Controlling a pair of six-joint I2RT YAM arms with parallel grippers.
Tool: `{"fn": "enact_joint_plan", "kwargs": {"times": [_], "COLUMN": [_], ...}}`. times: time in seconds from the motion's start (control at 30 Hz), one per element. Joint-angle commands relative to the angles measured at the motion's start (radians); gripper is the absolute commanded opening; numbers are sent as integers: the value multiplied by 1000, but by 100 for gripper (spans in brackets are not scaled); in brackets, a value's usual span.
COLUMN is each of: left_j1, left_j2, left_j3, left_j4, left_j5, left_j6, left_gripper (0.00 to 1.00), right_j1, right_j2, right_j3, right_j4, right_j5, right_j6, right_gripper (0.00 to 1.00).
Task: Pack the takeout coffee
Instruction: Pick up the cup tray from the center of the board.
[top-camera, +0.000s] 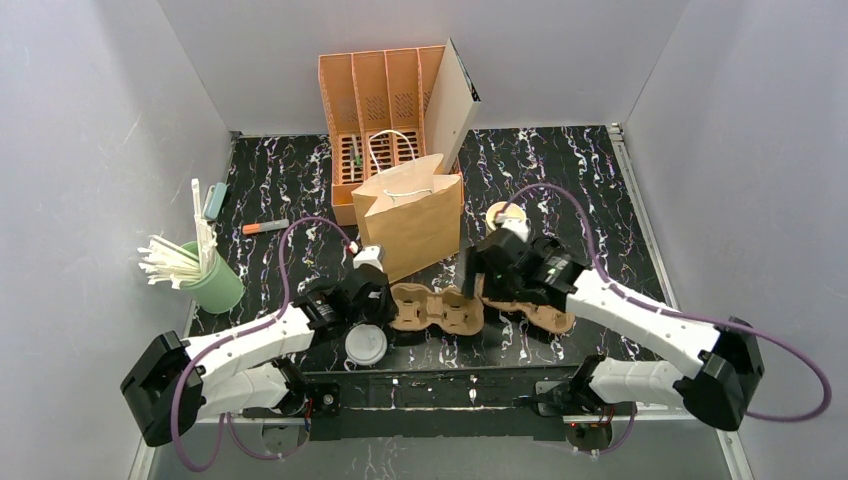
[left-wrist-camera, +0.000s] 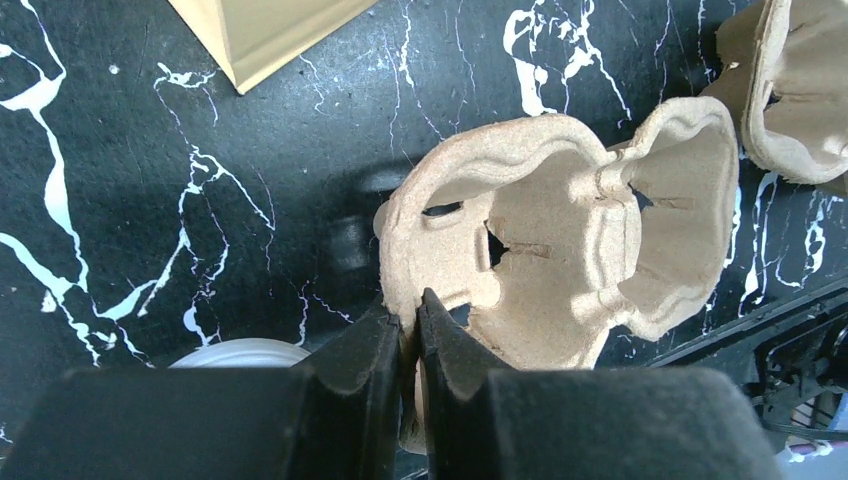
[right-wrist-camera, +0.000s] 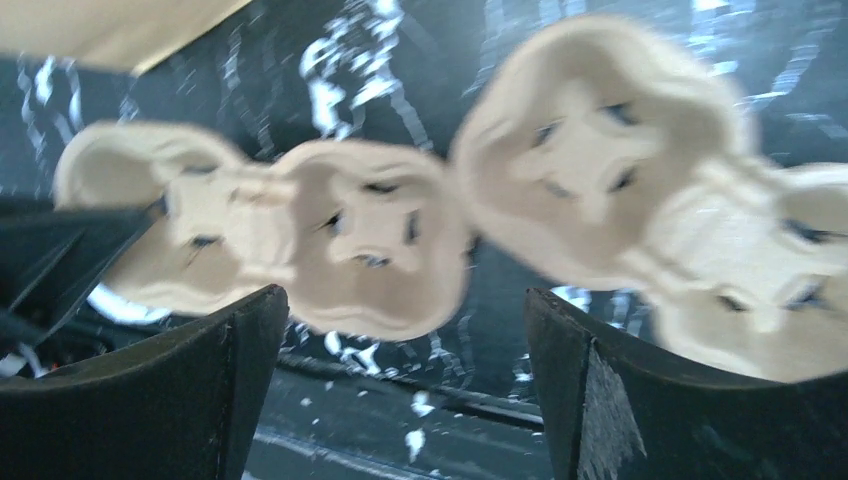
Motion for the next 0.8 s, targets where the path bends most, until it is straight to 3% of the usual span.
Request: {"fn": "enact_joint_plan", "kwargs": {"times": [0.0,0.17,0.3,0.43,0.77], "left_j1": [4,3,3,4,4], "left_j2": [-53,-137,-187,-218,-259], "left_j3": [-2,53,83,97,174], "left_j4": [-11,-145,-234,-278,-364], "left_j5": [-32,-83,-106,-117,-187], "left_j6": [-32,-3,14,19,39], "left_gripper": [12,24,41,51,55], "right_j1": [176,276,318,334,342], "right_j2": [83,239,338,380,479], "right_j3": [37,80,135,157,196], "right_j4": [72,137,138,202,278], "right_j5": [36,110,188,172,125], "right_j6": [124,167,204,200,179], "right_gripper": [92,84,81,80,80]}}
